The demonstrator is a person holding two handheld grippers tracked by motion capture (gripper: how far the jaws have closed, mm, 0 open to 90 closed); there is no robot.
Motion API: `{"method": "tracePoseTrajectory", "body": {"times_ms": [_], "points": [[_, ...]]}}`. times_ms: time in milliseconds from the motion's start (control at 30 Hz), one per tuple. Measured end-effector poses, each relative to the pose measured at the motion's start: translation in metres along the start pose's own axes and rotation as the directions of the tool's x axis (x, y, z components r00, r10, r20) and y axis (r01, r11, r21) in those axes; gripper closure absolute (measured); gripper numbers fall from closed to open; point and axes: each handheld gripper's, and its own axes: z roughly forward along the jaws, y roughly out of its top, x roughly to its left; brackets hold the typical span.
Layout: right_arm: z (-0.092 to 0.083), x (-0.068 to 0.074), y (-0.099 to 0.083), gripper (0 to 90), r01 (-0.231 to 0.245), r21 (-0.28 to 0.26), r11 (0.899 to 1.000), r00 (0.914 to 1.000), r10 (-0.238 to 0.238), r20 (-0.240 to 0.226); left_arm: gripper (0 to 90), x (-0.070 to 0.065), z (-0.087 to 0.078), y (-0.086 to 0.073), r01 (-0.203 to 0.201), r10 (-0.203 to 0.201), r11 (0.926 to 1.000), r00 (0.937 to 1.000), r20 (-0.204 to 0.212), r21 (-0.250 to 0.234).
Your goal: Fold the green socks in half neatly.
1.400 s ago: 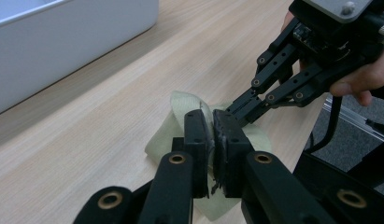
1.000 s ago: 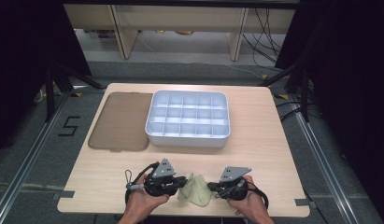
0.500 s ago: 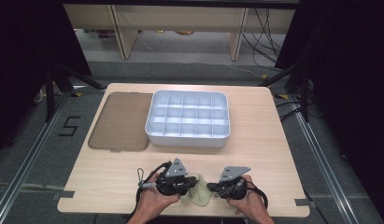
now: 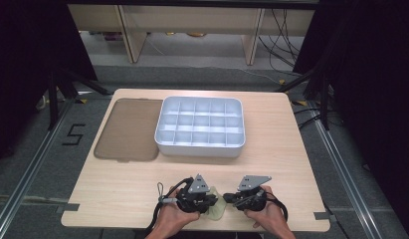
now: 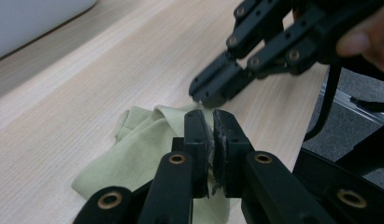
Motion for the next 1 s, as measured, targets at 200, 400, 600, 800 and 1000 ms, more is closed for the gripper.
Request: {"method": "tracePoseTrajectory", "body": {"times_ms": [200, 400, 600, 800, 1000], "points": [[-0.011, -0.005, -0.003, 86.9, -0.031, -0.022, 0.999, 0.9992, 0.031, 0.023, 83.7, -0.004, 0.009, -0.001, 0.036, -0.036, 0.9993, 0.9993, 0.007, -0.005], [-0.017, -0.008, -0.003, 86.8, -0.029, -0.04, 0.999, 0.999, 0.03, 0.032, 82.9, -0.003, 0.019, -0.001, 0.022, -0.022, 0.9997, 0.9996, 0.017, -0.006], [-0.018, -0.007, -0.004, 86.3, -0.037, -0.042, 0.998, 0.9988, 0.038, 0.03, 79.0, -0.003, 0.023, -0.002, 0.024, -0.024, 0.9997, 0.9993, 0.028, 0.01], [-0.021, -0.008, -0.004, 86.0, -0.047, -0.049, 0.998, 0.9981, 0.049, 0.036, 73.8, 0.0, 0.013, 0.005, 0.027, -0.025, 0.9994, 0.9976, 0.065, -0.024], [-0.023, -0.009, -0.003, 85.5, -0.041, -0.073, 0.997, 0.9981, 0.044, 0.044, 71.1, -0.006, -0.002, 0.013, 0.047, -0.043, 0.9969, 0.9964, 0.073, -0.064]]}}
